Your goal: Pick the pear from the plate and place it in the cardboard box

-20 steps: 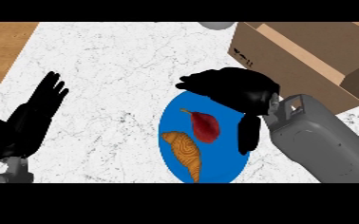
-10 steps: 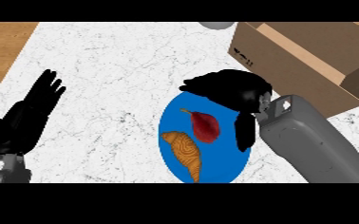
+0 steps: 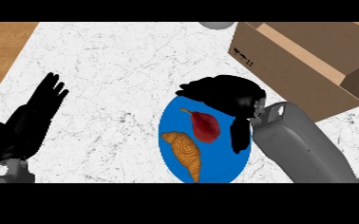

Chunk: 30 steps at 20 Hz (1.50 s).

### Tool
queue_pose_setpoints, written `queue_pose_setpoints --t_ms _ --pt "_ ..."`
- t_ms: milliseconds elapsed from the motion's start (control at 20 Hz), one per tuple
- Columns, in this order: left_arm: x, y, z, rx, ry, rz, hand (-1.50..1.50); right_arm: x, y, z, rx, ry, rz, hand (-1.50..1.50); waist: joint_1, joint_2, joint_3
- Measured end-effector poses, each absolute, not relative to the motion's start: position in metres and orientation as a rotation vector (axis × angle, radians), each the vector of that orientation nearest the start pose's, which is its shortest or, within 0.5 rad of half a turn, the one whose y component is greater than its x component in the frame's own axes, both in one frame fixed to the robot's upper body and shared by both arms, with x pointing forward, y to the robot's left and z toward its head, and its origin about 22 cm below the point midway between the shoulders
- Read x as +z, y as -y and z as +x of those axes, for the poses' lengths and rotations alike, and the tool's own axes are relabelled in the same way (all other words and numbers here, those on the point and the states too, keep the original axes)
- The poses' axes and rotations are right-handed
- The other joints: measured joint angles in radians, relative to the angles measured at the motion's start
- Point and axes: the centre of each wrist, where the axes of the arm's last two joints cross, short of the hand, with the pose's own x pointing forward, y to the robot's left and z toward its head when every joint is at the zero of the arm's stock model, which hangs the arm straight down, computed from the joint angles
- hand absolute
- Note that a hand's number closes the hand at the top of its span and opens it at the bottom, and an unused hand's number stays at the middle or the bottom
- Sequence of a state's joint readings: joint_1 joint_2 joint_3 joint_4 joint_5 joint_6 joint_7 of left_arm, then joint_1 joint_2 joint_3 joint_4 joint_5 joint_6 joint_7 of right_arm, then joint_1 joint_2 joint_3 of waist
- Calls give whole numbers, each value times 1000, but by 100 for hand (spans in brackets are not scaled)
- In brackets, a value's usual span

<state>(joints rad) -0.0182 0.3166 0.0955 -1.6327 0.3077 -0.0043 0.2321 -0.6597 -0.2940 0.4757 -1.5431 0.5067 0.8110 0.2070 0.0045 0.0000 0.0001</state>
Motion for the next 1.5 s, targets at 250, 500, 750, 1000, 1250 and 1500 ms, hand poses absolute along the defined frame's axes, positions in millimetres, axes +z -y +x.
queue_pose_setpoints --t_ms 250,500,750,1000,1250,1500 --pt "53 -317 248 41 1439 50 0 145 105 313 1878 1299 -201 -150 0 0 0" --pt "57 -316 247 51 1447 49 0 141 97 318 1904 1272 -234 -150 1 0 0" --pt "47 -315 245 54 1449 56 0 133 88 314 1920 1246 -252 -150 0 0 0" --pt "55 -317 246 46 1444 51 0 125 80 314 1929 1215 -291 -150 1 0 0" --pt "47 -319 244 54 1443 50 0 111 77 313 1949 1185 -315 -150 0 0 0" --pt "52 -324 250 44 1446 58 0 101 79 314 1961 1162 -323 -150 -1 0 0"
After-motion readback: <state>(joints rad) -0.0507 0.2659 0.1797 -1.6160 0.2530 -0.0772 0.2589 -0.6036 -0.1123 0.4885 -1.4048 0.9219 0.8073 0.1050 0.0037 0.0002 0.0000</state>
